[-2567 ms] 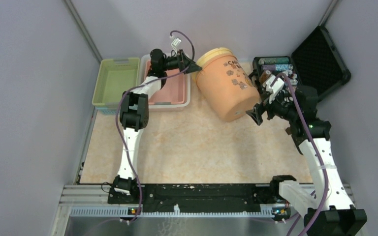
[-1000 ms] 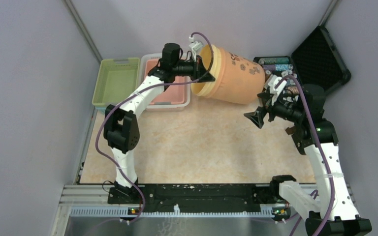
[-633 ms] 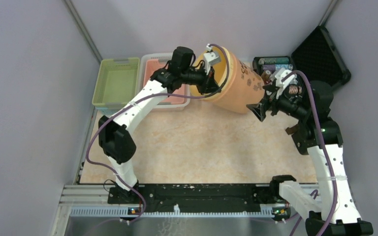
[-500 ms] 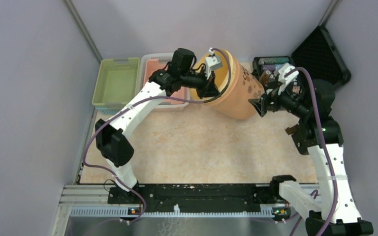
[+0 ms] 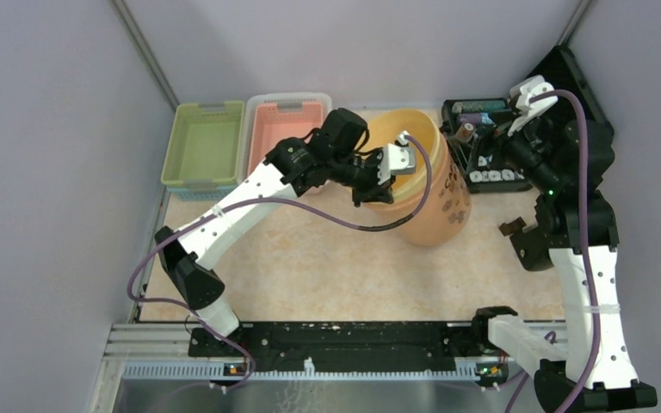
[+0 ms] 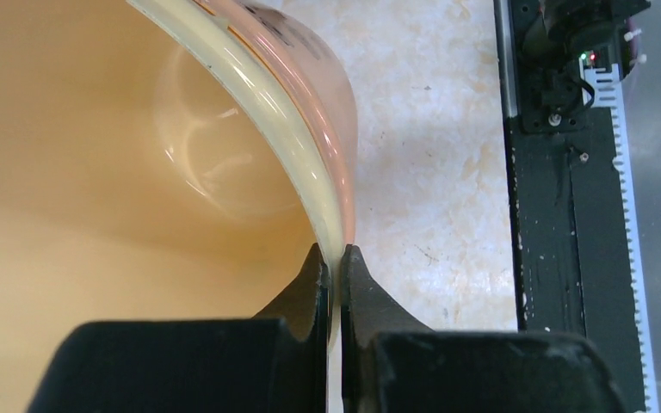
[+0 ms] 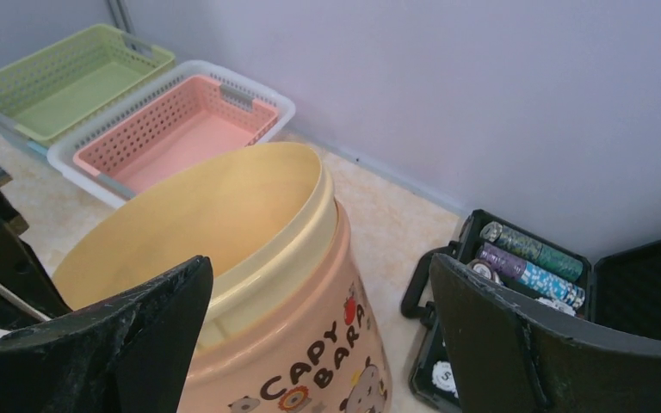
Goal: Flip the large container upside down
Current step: Pick up the container from the container.
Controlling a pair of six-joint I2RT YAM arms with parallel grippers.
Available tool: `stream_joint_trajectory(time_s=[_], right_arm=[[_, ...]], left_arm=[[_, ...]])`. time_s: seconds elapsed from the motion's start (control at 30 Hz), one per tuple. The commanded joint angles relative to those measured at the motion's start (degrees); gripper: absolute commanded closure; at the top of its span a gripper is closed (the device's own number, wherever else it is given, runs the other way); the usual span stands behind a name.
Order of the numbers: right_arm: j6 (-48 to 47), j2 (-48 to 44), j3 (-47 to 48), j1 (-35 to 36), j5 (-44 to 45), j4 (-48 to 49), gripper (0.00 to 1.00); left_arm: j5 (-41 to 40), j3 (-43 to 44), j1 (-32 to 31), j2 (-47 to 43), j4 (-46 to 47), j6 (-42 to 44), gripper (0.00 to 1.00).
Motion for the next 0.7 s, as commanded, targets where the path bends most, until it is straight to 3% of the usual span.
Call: stream_joint_trajectory(time_s=[0.0,0.2,0.33,0.67], right_arm=[[2.88,1.57,3.20,0.41,1.19,0.63,0.04],[6.81,3.20,4.66,0.41,-1.65,-1.20,0.08],[8.57,4.09,6.67,0.41,-5.16,-2.83,0.09],[5.70,-0.36,5.79,0.40,-7.42,-1.23,0.09]], left_arm=[[-3.93,6.88,-1.21,-7.06,5.06,7.93,1.00],[-3.76,8.16,-4.36,-8.66,-2.06,16.57,1.00],[-8.01,7.33,-6.45,-9.54,-6.02,22.94,1.00],[-20.05,6.78,-8.50,-9.06,-4.54,28.17,1.00]])
